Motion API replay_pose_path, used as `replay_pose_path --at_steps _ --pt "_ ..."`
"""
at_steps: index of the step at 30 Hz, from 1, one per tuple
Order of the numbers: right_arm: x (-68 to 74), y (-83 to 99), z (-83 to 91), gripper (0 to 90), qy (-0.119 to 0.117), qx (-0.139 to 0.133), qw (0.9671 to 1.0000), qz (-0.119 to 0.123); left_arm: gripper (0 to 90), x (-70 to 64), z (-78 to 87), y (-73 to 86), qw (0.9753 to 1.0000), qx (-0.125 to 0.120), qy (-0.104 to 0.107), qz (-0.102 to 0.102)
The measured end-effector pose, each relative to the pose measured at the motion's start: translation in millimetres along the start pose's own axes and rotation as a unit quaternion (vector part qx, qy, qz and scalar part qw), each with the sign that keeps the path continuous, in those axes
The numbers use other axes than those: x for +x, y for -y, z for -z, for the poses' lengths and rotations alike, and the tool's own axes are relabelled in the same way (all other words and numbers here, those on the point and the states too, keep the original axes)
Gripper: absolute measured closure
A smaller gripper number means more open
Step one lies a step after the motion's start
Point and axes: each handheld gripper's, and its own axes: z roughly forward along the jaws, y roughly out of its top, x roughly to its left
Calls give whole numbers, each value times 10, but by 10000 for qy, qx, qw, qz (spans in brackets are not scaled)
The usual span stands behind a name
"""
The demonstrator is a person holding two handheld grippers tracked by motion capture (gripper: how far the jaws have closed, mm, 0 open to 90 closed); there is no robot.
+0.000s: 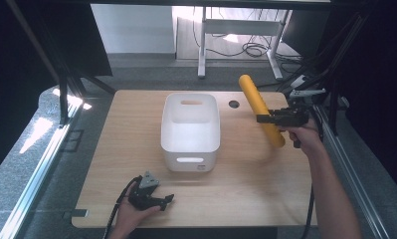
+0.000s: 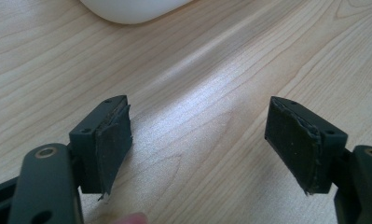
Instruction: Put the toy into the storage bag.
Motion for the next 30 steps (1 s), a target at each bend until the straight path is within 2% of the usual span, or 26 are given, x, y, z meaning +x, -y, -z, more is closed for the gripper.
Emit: replay_pose_path --at_steps 20,30 --pt "60 -25 28 523 -214 -289 9993 -57 230 -14 -8 0 10000 7 2 -16" --pt "123 -47 26 522 -274 -399 9988 -4 230 -21 -14 2 10000 1 14 9"
